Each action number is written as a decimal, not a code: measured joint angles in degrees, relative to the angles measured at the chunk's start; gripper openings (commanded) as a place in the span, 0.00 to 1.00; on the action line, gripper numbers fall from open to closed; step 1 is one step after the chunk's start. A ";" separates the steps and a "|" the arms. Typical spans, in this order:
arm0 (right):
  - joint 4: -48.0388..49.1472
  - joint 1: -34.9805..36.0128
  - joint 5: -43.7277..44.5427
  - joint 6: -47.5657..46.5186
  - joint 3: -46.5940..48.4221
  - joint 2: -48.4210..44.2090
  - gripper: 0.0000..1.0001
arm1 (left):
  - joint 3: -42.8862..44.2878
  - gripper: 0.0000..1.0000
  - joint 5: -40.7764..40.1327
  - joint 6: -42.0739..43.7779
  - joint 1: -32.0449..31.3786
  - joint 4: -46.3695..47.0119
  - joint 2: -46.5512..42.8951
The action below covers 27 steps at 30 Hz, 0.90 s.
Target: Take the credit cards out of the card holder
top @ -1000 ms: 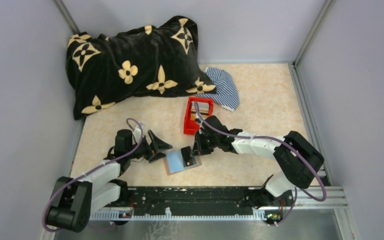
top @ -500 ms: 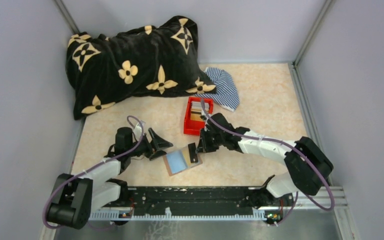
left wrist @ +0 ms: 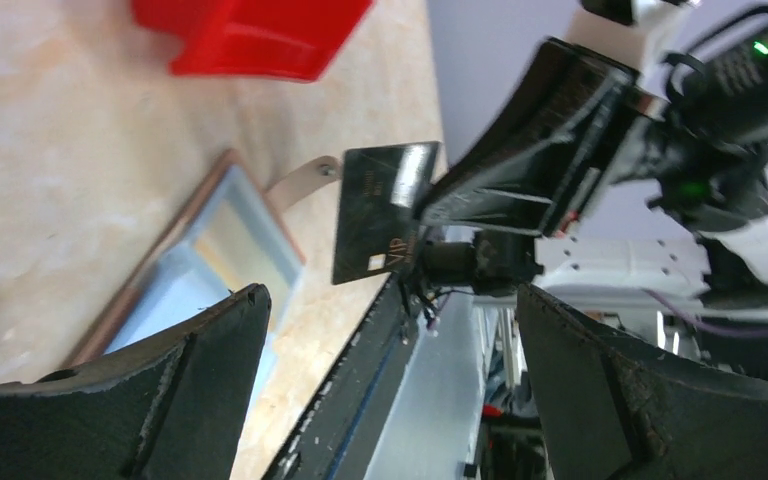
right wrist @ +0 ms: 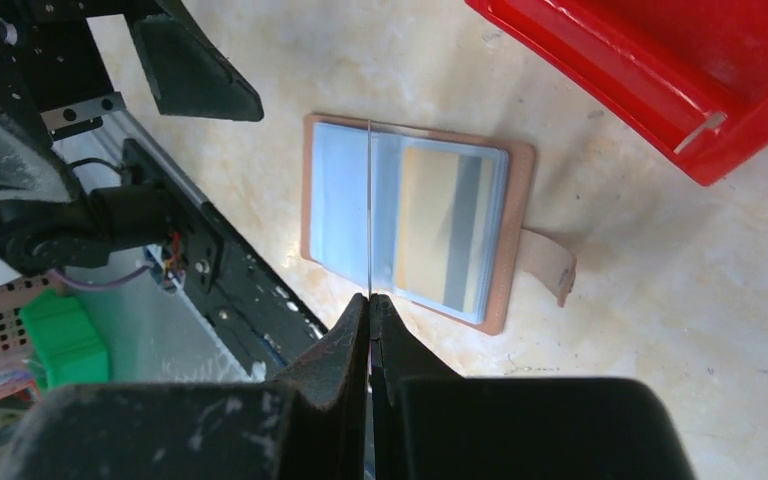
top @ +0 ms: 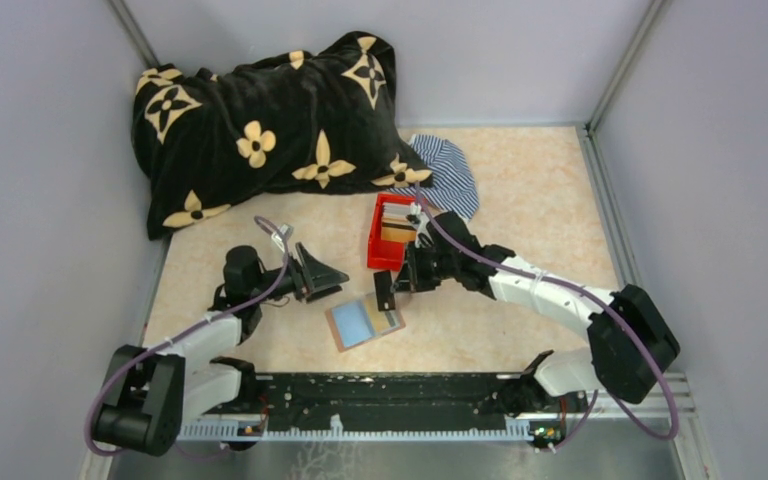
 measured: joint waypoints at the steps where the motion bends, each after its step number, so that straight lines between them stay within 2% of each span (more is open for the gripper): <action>1: 0.44 -0.33 -0.87 0.11 0.02 -0.24 0.00 | -0.02 0.99 1.11 -0.90 -0.02 2.89 0.26; 5: 2.25 -0.83 -4.48 0.83 1.49 -0.24 0.00 | -0.81 0.99 4.61 -5.16 -0.02 14.69 1.64; 8: 4.44 -0.83 -6.75 1.64 3.10 -0.20 0.00 | -1.29 0.95 5.97 -7.19 -0.02 20.41 2.73; 18: 9.03 -0.94 -11.34 3.67 6.73 1.05 0.00 | -4.74 0.93 7.21 -13.11 -1.07 38.21 8.24; 20: 9.40 -0.87 -11.69 3.93 6.73 1.62 0.00 | -5.14 0.88 7.26 -14.40 -1.53 41.90 9.99; 27: 9.20 0.09 -11.65 4.09 6.97 2.49 0.00 | -5.11 0.81 6.86 -19.04 -4.44 55.25 17.81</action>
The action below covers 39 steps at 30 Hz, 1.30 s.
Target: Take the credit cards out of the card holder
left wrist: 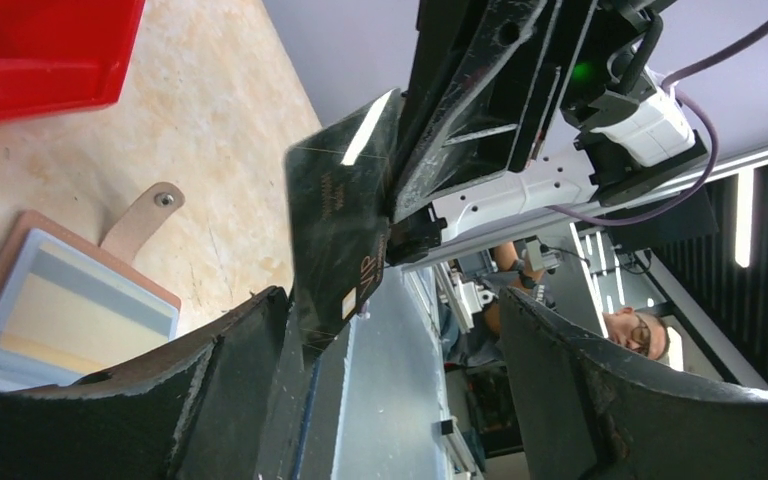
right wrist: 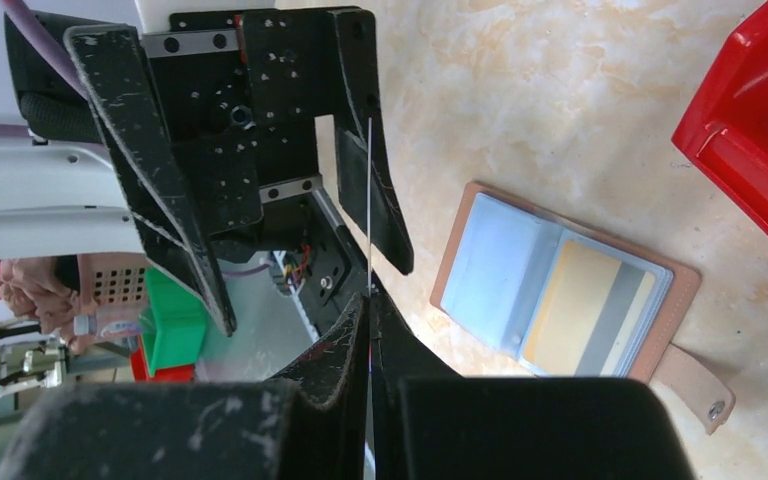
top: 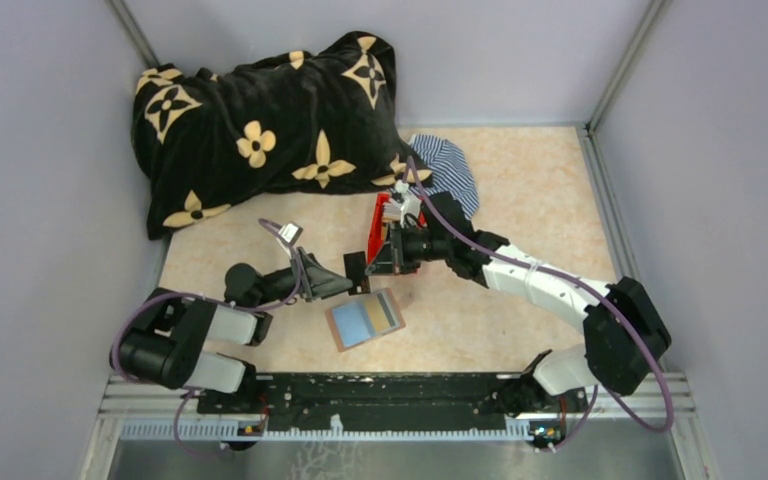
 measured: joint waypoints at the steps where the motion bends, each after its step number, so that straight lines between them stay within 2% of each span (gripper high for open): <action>1: 0.11 0.17 0.00 0.00 0.11 0.20 0.00 | 0.02 0.79 -0.09 -0.57 -0.31 0.87 0.92; 2: 0.17 0.31 0.00 0.00 0.13 0.26 0.00 | 0.04 0.76 -0.24 -1.18 -0.57 1.66 1.95; 4: 0.13 0.44 -0.02 0.02 0.13 0.33 0.00 | 0.04 0.63 -0.31 -2.34 -0.81 2.38 3.41; 5: 0.15 0.42 0.00 0.02 0.13 0.33 0.00 | 0.04 0.61 -0.35 -2.89 -0.83 2.54 3.89; 10: 0.24 0.44 -0.13 0.11 0.11 0.33 0.00 | 0.04 0.57 -0.33 -4.24 -0.83 2.84 4.98; 13: 0.33 0.44 -0.28 0.26 0.04 0.33 0.00 | 0.11 0.50 -0.28 -4.57 -0.83 2.93 5.05; 24: 0.76 1.66 -0.42 1.01 -0.52 0.50 0.00 | 1.11 0.00 0.44 -5.35 -1.62 3.37 6.93; 36: 0.63 1.66 0.09 1.05 -1.14 0.57 0.00 | 1.18 0.02 0.98 -4.11 -1.81 3.37 6.80; 37: 0.63 1.66 0.09 1.05 -1.14 0.57 0.00 | 1.18 0.08 1.03 -3.87 -1.81 3.37 6.71; 39: 0.63 1.66 0.02 1.05 -1.14 0.57 0.00 | 1.20 0.28 1.18 -3.48 -1.79 3.37 6.34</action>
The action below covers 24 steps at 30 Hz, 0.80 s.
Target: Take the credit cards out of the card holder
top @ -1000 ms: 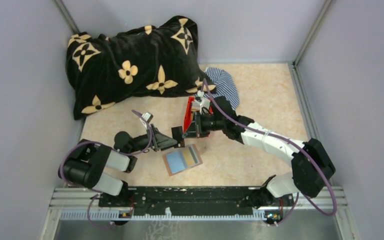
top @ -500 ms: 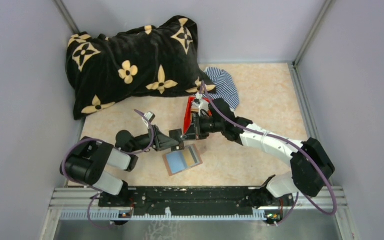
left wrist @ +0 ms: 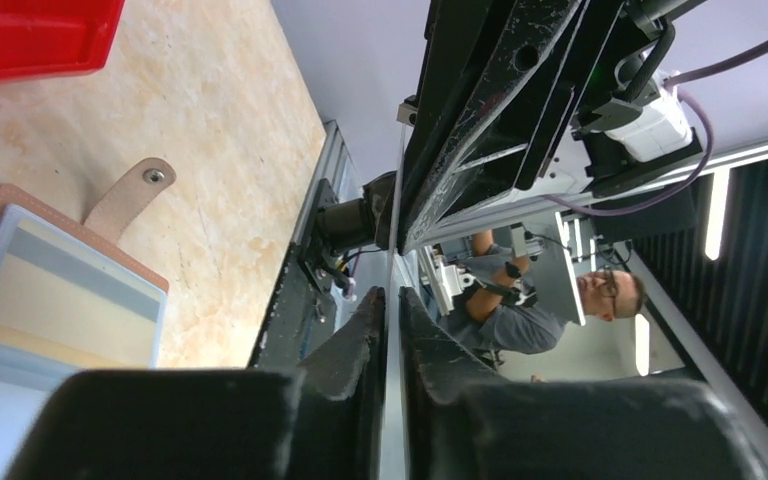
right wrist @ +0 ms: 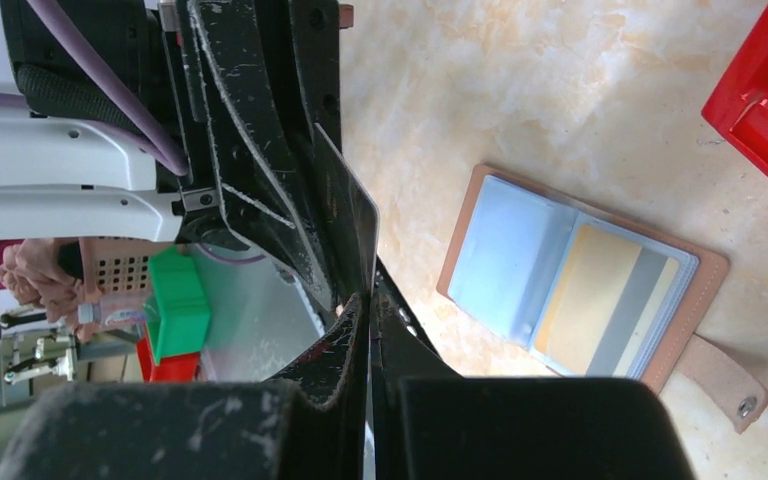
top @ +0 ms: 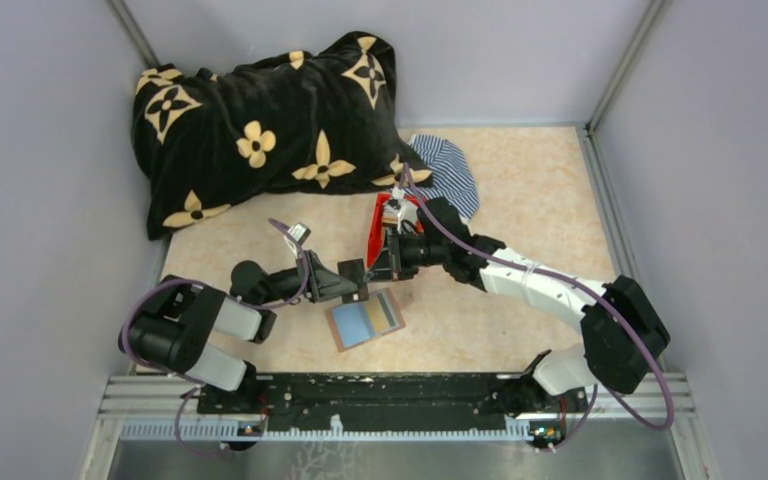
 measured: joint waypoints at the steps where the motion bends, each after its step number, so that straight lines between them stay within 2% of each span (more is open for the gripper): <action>1: 0.07 0.00 -0.07 0.00 0.00 0.00 0.00 | 0.00 0.34 0.09 0.26 -0.02 0.00 -0.15; 3: 0.28 0.17 -0.31 -0.02 0.00 0.00 0.00 | 0.13 0.46 0.15 0.48 -0.07 0.02 -0.37; 5: 0.31 0.37 -0.66 -0.02 0.00 0.00 0.00 | 0.20 0.50 0.15 0.72 -0.13 0.02 -0.42; 16: 0.20 0.44 -0.68 -0.04 0.00 -0.02 0.00 | 0.24 0.43 0.07 -0.07 -0.17 0.00 1.60; 24: -0.35 -0.57 -0.70 -0.22 -0.07 -0.39 0.00 | 0.24 0.43 -0.26 -0.07 -0.17 0.00 1.64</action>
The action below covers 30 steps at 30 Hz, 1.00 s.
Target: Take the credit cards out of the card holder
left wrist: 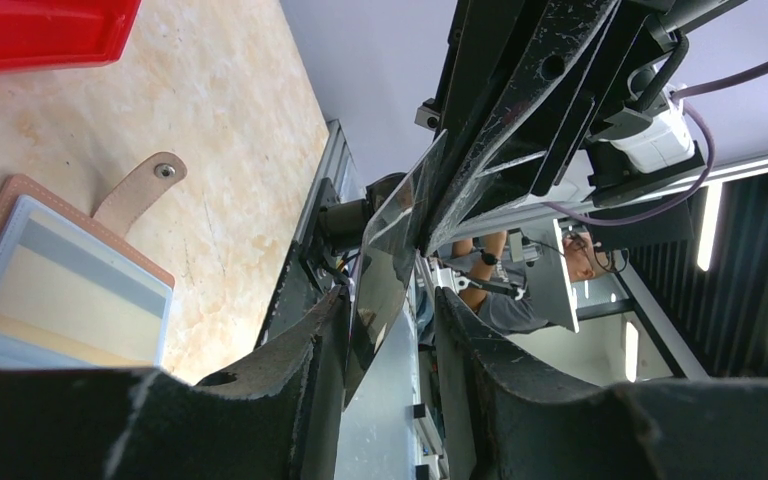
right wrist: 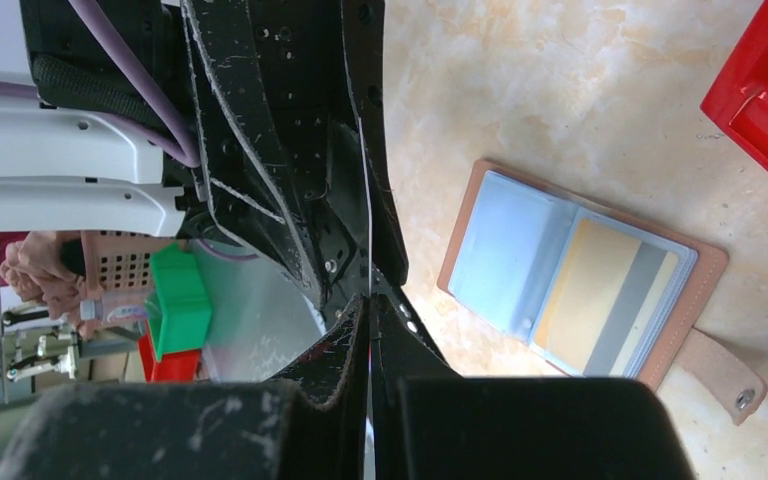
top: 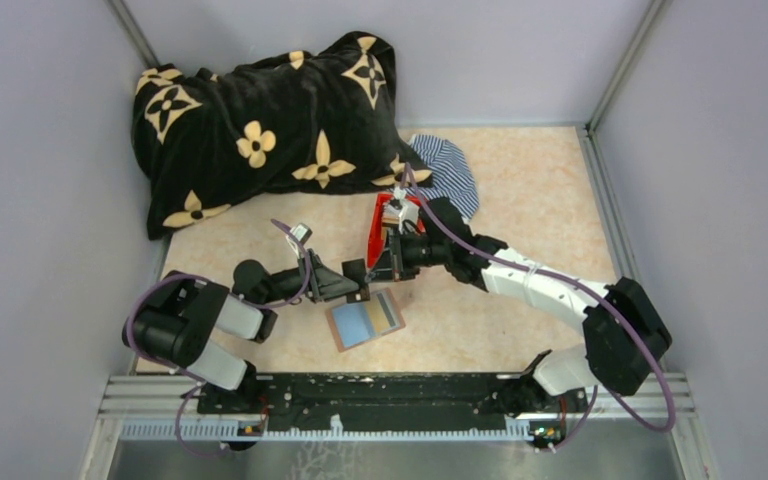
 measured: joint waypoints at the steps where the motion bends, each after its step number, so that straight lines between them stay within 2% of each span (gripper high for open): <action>1: -0.07 -0.07 0.02 0.00 -0.07 -0.13 0.00 | 0.00 0.43 -0.04 0.00 0.00 0.00 0.00; 13: -0.46 -0.85 0.00 -0.37 -1.84 -1.46 0.00 | 0.00 0.39 -0.17 0.00 0.02 0.00 0.00; 15: -0.72 -0.94 0.00 -0.37 -1.92 -1.55 0.00 | 0.00 0.32 -0.17 0.00 0.00 0.00 0.02; 17: -0.61 -1.07 -0.04 -0.35 -2.14 -1.79 0.00 | 0.00 0.30 -0.20 -0.20 0.02 0.00 0.02; 21: -0.72 -1.11 -0.07 -0.35 -2.19 -1.95 0.00 | 0.00 0.34 -0.24 -0.20 0.02 0.00 0.02; 30: -0.81 -1.51 -0.22 -0.37 -2.19 -1.95 0.00 | 0.00 0.34 -0.24 -0.20 0.02 0.00 0.28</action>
